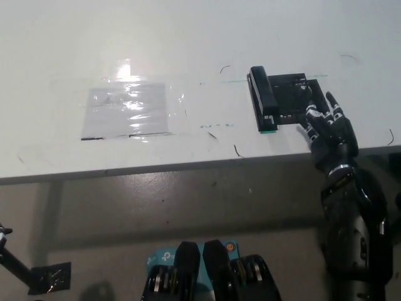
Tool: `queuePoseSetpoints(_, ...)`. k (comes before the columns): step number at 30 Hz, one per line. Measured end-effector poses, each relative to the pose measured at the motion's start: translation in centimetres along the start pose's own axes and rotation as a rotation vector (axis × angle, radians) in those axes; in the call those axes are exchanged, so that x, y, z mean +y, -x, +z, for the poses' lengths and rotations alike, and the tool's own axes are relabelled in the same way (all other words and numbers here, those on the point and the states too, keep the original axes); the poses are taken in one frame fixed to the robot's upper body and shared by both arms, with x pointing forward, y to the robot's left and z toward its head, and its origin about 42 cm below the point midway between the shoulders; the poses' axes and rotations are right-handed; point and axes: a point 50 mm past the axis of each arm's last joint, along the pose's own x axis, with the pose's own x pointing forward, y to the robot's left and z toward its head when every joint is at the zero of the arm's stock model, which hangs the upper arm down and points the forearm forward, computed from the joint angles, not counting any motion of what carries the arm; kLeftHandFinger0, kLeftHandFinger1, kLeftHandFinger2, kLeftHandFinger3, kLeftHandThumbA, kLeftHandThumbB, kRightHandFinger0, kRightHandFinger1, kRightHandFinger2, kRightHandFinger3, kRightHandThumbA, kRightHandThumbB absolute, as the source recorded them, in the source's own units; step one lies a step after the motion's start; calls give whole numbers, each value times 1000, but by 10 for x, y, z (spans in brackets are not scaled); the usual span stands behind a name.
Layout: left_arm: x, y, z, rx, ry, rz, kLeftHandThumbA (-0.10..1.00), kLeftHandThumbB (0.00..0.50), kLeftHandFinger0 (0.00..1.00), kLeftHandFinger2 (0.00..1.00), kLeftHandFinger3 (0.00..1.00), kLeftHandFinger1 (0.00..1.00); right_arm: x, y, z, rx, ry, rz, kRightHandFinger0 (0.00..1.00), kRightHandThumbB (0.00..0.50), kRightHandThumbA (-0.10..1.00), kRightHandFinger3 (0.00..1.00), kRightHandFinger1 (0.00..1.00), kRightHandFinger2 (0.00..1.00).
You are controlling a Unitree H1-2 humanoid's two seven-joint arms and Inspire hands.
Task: A stapler is kept infront of the robot on the black mark on the desk and the robot uses its right hand to lift the top of the stapler to open it
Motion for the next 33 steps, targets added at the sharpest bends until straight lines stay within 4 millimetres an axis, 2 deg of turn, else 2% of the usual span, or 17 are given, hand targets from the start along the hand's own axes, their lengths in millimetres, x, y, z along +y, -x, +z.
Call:
queuePoseSetpoints(5, -1, -1, 1, -1, 1, -1, 405, 0, 212, 466, 732, 232, 6, 4, -12, 59, -101, -38, 948, 0, 374, 1000, 974, 1000)
queuePoseSetpoints(11, -1, -3, 4, -5, 3, -1, 397, 0, 242, 446, 701, 247, 14, 7, -27, 130, -178, -77, 923, 0, 330, 1000, 941, 1000)
queuePoseSetpoints(13, -2, -4, 5, -8, 4, -2, 422, 0, 245, 488, 744, 259, 15, 7, -32, 152, -193, -90, 929, 0, 321, 1000, 940, 1000)
queuePoseSetpoints(15, -2, -4, 6, -11, 4, -2, 432, 0, 229, 484, 754, 250, 19, 8, -38, 173, -207, -93, 929, 0, 317, 1000, 943, 1000)
queuePoseSetpoints(21, -2, -3, 9, -19, 3, -3, 419, 0, 221, 456, 718, 237, 27, 6, -47, 208, -221, -101, 845, 0, 302, 1000, 880, 944)
queuePoseSetpoints(25, -2, -4, 9, -21, 3, -4, 423, 0, 223, 477, 744, 245, 32, 2, -48, 221, -222, -101, 847, 0, 314, 1000, 890, 957)
queuePoseSetpoints(27, -2, -4, 9, -21, 2, -5, 428, 0, 234, 485, 755, 249, 34, 1, -49, 226, -226, -103, 838, 0, 316, 1000, 886, 931)
queuePoseSetpoints(29, -2, -4, 10, -22, 3, -5, 425, 0, 242, 466, 731, 247, 35, 0, -50, 229, -225, -103, 785, 0, 319, 1000, 849, 923)
queuePoseSetpoints(33, -2, -4, 10, -23, 3, -5, 423, 0, 250, 462, 705, 249, 43, -5, -52, 243, -216, -96, 779, 0, 391, 1000, 842, 941)
